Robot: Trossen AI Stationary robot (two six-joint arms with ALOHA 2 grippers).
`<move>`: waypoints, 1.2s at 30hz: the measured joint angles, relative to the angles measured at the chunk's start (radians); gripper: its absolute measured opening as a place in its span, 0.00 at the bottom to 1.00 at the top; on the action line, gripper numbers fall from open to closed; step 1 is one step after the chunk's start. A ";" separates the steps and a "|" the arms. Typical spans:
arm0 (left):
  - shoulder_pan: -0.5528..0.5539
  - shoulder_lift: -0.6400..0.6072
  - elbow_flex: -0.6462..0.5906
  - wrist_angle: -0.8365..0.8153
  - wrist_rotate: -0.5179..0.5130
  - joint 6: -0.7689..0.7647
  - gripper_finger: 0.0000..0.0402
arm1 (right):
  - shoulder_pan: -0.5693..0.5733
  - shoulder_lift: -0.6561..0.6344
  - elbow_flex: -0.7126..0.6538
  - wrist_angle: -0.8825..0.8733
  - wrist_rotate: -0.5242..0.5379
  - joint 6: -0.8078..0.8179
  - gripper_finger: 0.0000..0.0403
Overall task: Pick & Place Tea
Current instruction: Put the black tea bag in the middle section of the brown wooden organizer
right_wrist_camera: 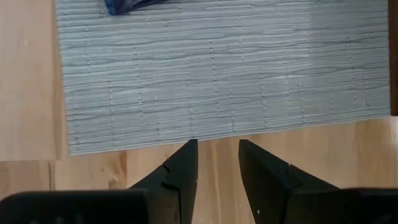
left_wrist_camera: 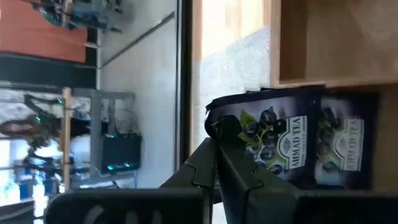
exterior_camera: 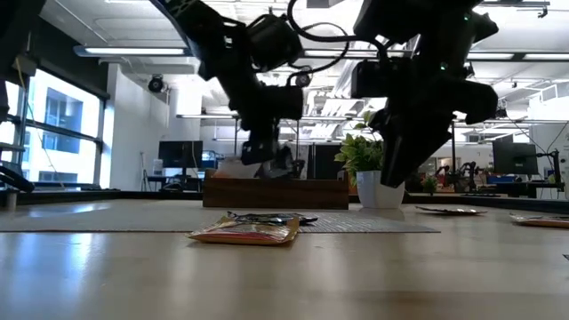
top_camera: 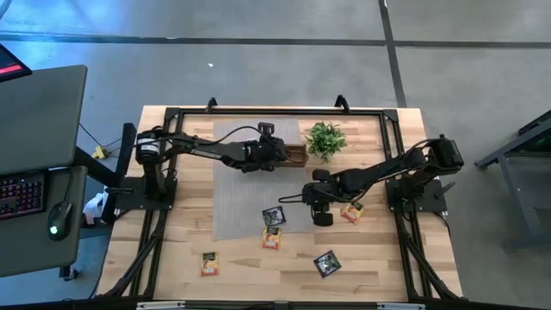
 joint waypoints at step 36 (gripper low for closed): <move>0.020 -0.391 0.193 -0.997 0.222 -0.618 0.30 | 0.019 -0.231 -0.071 -0.020 0.079 -0.012 0.28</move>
